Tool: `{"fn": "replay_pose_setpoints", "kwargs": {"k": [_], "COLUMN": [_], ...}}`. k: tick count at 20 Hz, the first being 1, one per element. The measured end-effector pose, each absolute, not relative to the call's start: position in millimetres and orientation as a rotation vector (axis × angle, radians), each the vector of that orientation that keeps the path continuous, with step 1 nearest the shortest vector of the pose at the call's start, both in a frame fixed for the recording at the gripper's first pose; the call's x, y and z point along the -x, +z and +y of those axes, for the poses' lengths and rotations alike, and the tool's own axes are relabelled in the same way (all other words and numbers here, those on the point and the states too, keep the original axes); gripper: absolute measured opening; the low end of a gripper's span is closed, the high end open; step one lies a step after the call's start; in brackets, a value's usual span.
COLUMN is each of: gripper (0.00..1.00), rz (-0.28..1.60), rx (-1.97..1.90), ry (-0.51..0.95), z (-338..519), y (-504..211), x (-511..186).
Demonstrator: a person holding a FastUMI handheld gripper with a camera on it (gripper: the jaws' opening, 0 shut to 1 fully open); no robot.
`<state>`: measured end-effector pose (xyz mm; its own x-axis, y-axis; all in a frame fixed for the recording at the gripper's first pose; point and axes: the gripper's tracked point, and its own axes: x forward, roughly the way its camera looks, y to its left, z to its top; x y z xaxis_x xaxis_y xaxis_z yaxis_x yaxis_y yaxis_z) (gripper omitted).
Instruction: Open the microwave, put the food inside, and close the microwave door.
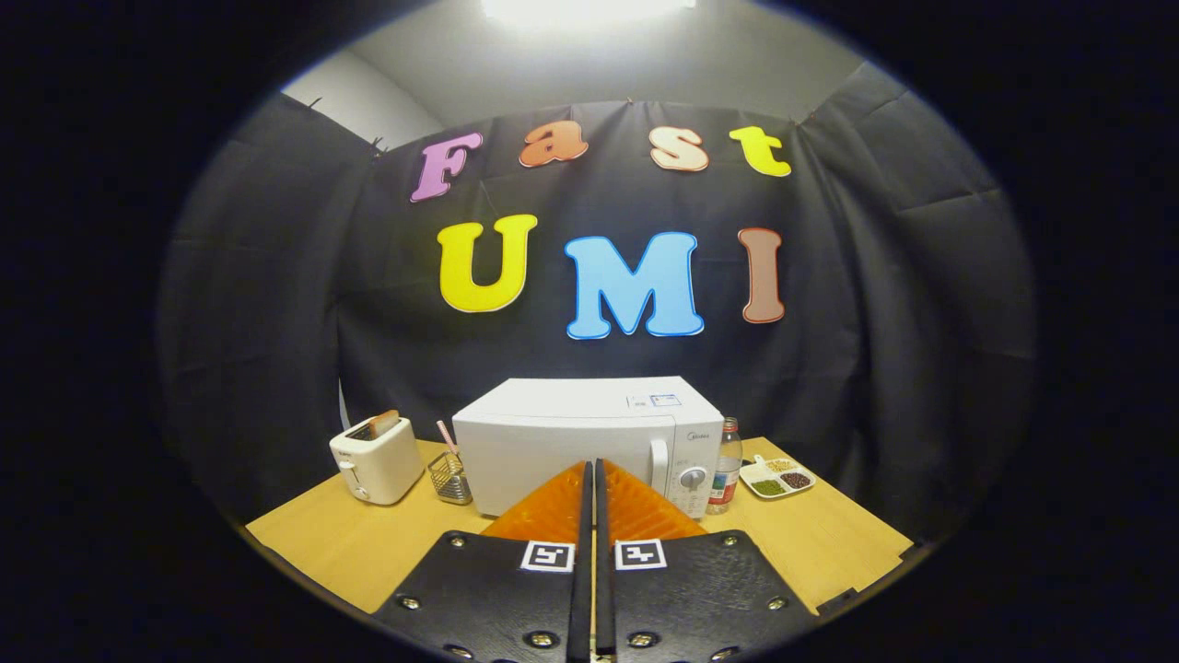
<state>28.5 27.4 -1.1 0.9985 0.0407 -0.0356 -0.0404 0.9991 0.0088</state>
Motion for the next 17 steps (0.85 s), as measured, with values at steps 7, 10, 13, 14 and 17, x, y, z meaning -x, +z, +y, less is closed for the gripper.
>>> {"fn": "replay_pose_setpoints", "kwargs": {"k": [7,10,13,14,17], "gripper": [0.97,0.97,0.97,0.97,0.97], "rz": [-0.01,-0.03,-0.035,-0.037,-0.052], "rx": [-0.013,-0.024,-0.03,-0.029,-0.035], "ry": [0.028,0.022,0.019,0.016,0.007], "z": [27.0,25.8,23.5,21.7,14.8], "y": [7.4,14.5,17.9,18.3,20.4], "x": [17.2,27.1,34.8,37.8,43.3]}}
